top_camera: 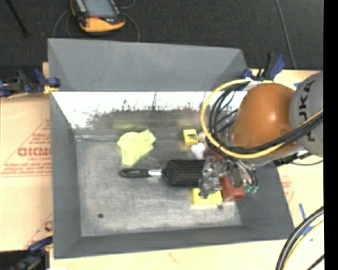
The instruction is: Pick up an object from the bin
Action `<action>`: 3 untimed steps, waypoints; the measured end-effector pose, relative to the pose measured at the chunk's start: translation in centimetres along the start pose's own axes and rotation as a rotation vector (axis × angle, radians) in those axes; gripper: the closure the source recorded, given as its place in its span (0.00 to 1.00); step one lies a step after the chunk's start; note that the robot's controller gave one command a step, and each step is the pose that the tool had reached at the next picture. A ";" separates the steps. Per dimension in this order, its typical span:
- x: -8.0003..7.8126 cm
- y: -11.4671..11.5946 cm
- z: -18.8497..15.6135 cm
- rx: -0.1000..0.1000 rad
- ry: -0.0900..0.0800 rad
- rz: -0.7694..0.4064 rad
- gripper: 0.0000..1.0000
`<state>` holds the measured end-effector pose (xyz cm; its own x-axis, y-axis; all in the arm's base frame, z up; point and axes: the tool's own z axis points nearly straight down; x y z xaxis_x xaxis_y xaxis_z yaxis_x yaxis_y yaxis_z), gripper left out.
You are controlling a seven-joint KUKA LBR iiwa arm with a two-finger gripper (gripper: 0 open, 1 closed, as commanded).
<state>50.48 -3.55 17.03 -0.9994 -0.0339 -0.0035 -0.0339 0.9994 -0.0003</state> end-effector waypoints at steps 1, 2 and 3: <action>0.9 0.2 -3.8 0.000 0.006 -0.003 1.00; 0.7 0.2 -7.7 0.001 -0.004 -0.004 1.00; 2.9 0.7 0.7 -0.001 0.003 0.031 0.00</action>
Offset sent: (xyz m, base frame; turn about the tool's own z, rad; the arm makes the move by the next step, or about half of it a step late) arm 0.0023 0.0062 0.0486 -0.0238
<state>47.52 -2.93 16.29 -1.0000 -0.0028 -0.0008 -0.0028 1.0000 0.0008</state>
